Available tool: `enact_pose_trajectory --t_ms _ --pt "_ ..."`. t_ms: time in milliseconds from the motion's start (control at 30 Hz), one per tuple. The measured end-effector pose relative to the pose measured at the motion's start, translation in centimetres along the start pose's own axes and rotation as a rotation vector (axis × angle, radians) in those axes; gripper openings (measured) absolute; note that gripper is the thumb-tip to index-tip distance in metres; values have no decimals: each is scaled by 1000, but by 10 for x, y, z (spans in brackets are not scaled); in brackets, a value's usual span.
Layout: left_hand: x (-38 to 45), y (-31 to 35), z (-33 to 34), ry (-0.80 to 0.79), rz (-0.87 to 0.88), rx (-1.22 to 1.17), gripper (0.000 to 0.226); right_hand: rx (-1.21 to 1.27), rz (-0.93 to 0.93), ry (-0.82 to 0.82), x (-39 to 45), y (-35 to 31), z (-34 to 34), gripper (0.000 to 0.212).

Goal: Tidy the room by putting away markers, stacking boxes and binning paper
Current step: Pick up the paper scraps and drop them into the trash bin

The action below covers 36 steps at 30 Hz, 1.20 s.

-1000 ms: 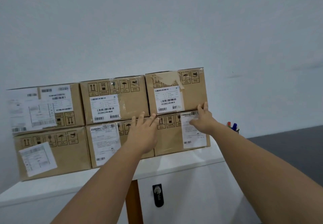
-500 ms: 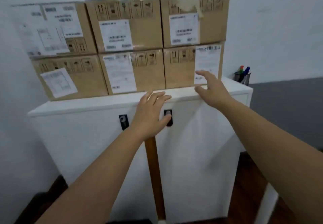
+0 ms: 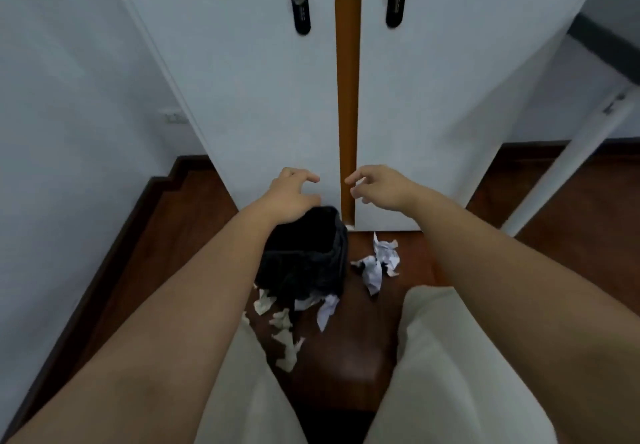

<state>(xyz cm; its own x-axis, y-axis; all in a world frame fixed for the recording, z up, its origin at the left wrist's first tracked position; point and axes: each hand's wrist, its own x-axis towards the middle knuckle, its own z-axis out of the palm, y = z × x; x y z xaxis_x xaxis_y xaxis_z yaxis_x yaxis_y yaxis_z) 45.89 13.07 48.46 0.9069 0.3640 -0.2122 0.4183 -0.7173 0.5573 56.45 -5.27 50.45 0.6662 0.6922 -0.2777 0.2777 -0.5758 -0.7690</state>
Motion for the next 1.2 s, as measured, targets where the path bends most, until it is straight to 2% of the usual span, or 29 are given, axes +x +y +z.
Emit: enact_pose_trajectory --t_ms 167,400,533,600,733,967,1067,1200 --pt "-43 -61 40 -113 -149 -35 48 40 164 -126 -24 37 63 25" --pt "-96 -144 87 -196 -344 -109 49 153 347 -145 -38 71 133 26" --pt "-122 -187 115 -223 -464 -192 48 96 404 -213 -36 94 181 39" --pt "-131 -203 128 -239 -486 -203 45 93 449 -258 -33 106 204 37" --pt "-136 -227 149 -284 -482 -196 34 85 471 -283 -27 124 243 19" --pt "-116 -281 170 -352 -491 -116 42 110 517 -277 -7 166 314 18" --pt "-106 -322 182 -420 -513 -25 48 132 539 -299 6 178 347 44" --pt "-89 -380 200 -468 -529 93 67 216 559 -286 31 187 390 73"
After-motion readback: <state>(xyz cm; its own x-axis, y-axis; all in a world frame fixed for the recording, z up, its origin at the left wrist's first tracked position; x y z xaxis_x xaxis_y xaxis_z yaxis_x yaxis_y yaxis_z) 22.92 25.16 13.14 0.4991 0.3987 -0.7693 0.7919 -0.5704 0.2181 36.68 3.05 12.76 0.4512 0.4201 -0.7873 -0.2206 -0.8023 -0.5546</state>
